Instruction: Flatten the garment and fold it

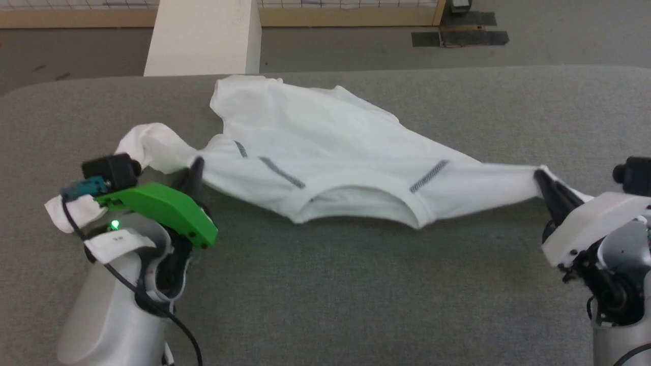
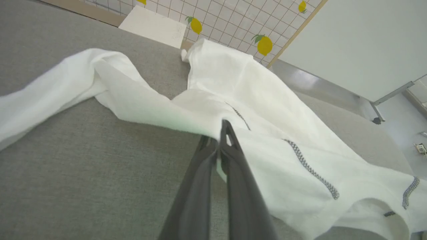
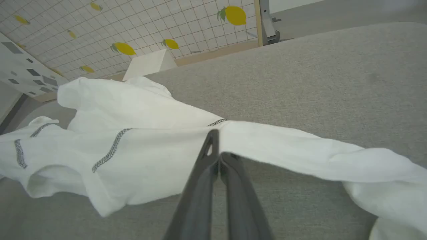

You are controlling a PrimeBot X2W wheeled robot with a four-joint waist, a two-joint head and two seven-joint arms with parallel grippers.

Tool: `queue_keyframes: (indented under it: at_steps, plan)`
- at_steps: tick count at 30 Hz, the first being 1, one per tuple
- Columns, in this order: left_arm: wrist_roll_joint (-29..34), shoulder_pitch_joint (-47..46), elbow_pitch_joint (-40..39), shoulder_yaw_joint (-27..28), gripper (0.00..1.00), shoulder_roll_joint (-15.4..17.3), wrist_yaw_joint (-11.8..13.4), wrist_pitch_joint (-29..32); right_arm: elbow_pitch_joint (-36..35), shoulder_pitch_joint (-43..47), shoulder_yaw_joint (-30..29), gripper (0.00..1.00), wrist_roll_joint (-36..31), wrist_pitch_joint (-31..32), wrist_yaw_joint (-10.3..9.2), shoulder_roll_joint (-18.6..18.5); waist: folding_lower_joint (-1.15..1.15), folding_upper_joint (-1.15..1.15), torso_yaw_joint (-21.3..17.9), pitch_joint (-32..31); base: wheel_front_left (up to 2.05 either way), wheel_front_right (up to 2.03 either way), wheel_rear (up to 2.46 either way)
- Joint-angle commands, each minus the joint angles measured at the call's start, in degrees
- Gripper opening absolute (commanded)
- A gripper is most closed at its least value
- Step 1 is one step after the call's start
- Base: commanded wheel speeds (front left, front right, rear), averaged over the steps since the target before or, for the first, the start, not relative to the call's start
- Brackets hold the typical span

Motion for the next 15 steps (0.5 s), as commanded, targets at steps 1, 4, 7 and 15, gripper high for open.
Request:
queue_keyframes:
  at_steps: [1,4,7,15]
  plan:
    - [0.28,-2.02,-2.11,0.82,0.0,0.98,-0.35,-0.77,-2.05,-2.16,-0.25,0.0,2.49,-0.2,-0.08,-0.03,0.0,0.0,1.02,-2.34,0.0,0.0,0.0]
    - [-0.23,-5.78,-7.29,1.76,0.0,1.68,-0.94,-0.59,-6.57,-5.96,-1.78,0.0,7.25,1.32,-0.08,-0.03,0.0,0.0,1.48,-4.26,0.0,0.0,0.0]
    - [0.49,-9.91,-10.57,2.07,0.0,3.45,-1.32,0.57,-9.86,-10.24,-3.14,0.0,10.02,3.84,-0.08,-0.14,0.0,0.0,1.7,-6.05,0.0,0.0,0.0]
    - [2.08,-23.13,-14.02,1.91,0.0,7.07,-2.73,4.38,-13.4,-23.1,-4.62,0.0,13.07,10.61,-0.08,-1.79,0.0,0.0,2.34,-9.36,0.0,0.0,0.0]
